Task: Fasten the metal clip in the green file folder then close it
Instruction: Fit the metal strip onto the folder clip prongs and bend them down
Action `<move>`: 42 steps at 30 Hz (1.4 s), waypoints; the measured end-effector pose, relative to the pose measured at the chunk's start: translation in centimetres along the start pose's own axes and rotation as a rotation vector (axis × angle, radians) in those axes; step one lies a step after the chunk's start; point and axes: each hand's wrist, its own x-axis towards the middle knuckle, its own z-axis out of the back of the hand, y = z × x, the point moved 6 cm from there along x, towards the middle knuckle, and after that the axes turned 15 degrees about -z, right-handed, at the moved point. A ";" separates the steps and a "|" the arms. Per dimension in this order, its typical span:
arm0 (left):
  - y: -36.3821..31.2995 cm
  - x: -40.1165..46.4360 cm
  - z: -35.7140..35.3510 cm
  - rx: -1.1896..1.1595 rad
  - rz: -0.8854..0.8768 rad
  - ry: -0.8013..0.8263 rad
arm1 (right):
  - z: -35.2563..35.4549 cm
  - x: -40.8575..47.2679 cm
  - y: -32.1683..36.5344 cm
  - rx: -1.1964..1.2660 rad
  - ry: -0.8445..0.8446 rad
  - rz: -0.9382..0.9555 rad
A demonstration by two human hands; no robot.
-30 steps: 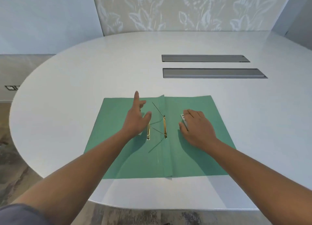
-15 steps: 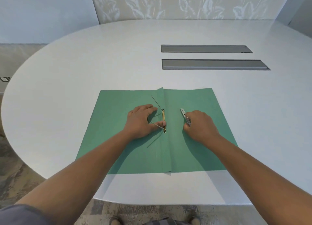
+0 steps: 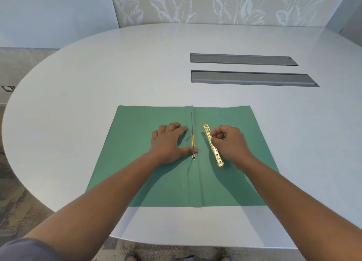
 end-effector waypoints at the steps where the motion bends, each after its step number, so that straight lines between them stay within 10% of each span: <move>1: -0.1 0.0 0.0 -0.005 -0.003 0.003 | -0.2 0.1 0.0 0.066 0.031 -0.025; 16: -2.2 -0.2 -0.1 -0.174 -0.116 -0.069 | -1.2 -0.6 4.1 0.505 0.232 -0.017; 42: -2.2 -0.4 -0.3 -0.193 -0.134 -0.153 | -2.2 -0.5 2.6 0.318 0.204 -0.078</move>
